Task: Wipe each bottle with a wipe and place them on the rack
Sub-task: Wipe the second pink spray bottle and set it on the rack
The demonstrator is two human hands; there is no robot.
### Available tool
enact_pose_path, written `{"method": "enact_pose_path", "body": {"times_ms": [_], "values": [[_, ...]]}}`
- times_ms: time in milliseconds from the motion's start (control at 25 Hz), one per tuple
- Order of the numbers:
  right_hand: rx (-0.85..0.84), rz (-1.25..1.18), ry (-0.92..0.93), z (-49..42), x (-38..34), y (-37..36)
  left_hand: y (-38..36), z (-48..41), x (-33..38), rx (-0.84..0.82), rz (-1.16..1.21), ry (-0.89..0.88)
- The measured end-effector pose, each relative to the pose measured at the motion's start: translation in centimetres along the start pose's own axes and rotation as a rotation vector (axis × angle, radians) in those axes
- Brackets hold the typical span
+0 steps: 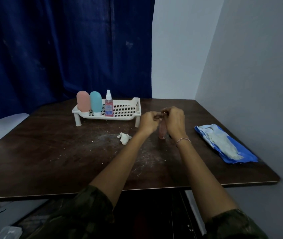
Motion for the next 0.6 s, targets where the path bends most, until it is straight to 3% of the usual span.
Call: {"method": "enact_pose_path", "body": {"times_ms": [320,600], "values": [[0.111,-0.265,0.177,-0.1,-4.4,-1.3,5.3,2.1,-1.2,0.230,0.033,-0.034],[0.001,-0.456,0.211,-0.5,-7.4,-6.2,12.6,4.4,-4.6,0.440,0.049,-0.002]]}}
Point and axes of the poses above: each hand's wrist, its own z-axis away from the middle knuckle, its own y-axis out of the back of the hand, x = y × z, the point moved 9 cm from there along -z, towards the middle knuckle, and after that the axes turned 9 degrees about -x, right-handed, at the moved point
